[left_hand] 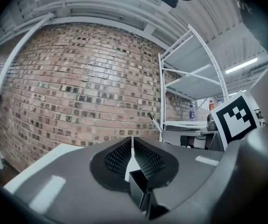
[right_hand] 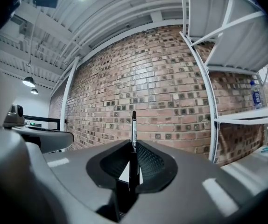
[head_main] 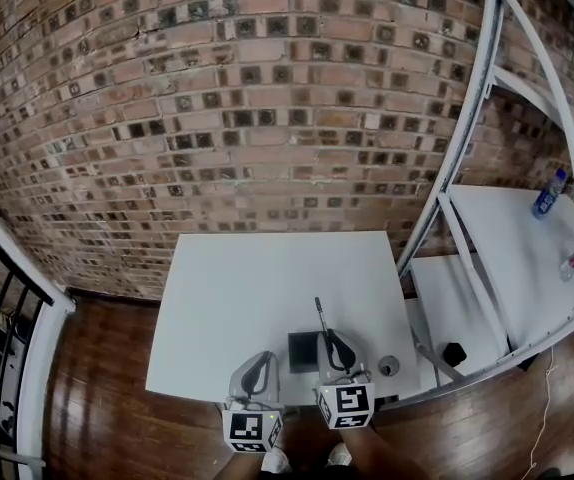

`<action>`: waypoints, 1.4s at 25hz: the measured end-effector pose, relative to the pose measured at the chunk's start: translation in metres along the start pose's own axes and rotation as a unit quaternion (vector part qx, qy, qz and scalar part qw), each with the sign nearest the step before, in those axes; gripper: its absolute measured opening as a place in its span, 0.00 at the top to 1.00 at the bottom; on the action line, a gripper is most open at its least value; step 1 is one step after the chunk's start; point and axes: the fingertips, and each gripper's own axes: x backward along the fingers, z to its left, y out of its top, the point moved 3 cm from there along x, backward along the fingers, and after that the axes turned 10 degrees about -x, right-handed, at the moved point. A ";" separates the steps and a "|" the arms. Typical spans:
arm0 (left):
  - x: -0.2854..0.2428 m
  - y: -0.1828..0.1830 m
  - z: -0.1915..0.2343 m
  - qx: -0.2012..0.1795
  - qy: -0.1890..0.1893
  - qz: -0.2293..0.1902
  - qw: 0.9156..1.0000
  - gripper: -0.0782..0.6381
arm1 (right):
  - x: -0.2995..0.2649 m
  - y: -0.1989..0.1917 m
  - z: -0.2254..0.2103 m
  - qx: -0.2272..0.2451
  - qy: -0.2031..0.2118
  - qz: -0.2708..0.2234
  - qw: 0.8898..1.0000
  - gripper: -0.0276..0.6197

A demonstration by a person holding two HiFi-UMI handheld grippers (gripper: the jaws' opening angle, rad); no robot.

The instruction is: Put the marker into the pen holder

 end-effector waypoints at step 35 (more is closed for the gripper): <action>-0.023 -0.043 0.021 -0.011 -0.038 0.086 0.996 0.87 | -0.029 -0.057 0.008 0.001 -0.009 0.053 0.999 0.82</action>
